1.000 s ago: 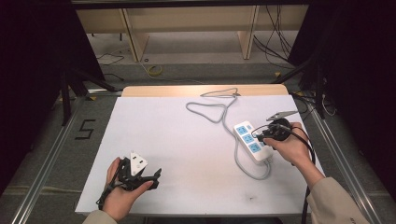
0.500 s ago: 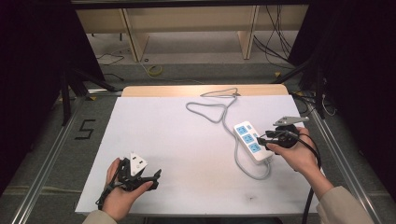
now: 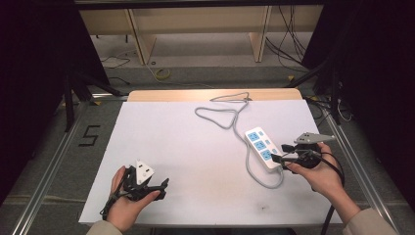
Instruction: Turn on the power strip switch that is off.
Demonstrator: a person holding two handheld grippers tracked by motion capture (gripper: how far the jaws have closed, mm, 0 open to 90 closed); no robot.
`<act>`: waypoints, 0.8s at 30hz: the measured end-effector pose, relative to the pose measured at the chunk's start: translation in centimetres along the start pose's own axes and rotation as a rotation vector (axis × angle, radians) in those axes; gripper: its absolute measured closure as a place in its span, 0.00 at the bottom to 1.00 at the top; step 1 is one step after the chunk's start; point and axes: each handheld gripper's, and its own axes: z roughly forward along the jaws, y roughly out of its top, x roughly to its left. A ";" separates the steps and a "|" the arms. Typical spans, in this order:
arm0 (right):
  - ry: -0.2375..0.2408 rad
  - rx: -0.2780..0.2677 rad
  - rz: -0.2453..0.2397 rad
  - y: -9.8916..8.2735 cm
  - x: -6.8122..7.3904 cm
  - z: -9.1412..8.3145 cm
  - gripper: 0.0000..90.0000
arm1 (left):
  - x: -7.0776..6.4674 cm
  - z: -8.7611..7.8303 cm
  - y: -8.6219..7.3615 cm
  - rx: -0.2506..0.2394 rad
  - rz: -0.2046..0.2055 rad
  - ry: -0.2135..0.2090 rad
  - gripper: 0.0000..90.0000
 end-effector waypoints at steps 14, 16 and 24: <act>0.022 -0.055 -0.024 -2.6 1.1 -1.7 0.41 | 0.0 -0.1 -0.1 0.002 0.005 -0.003 0.16; 0.023 -0.058 -0.023 -2.7 1.1 -1.8 0.41 | 0.0 -0.1 -0.1 0.002 0.005 -0.004 0.16; 0.012 -0.095 -0.013 -3.3 1.0 -2.5 0.40 | -0.1 -0.1 0.0 0.001 0.006 -0.006 0.16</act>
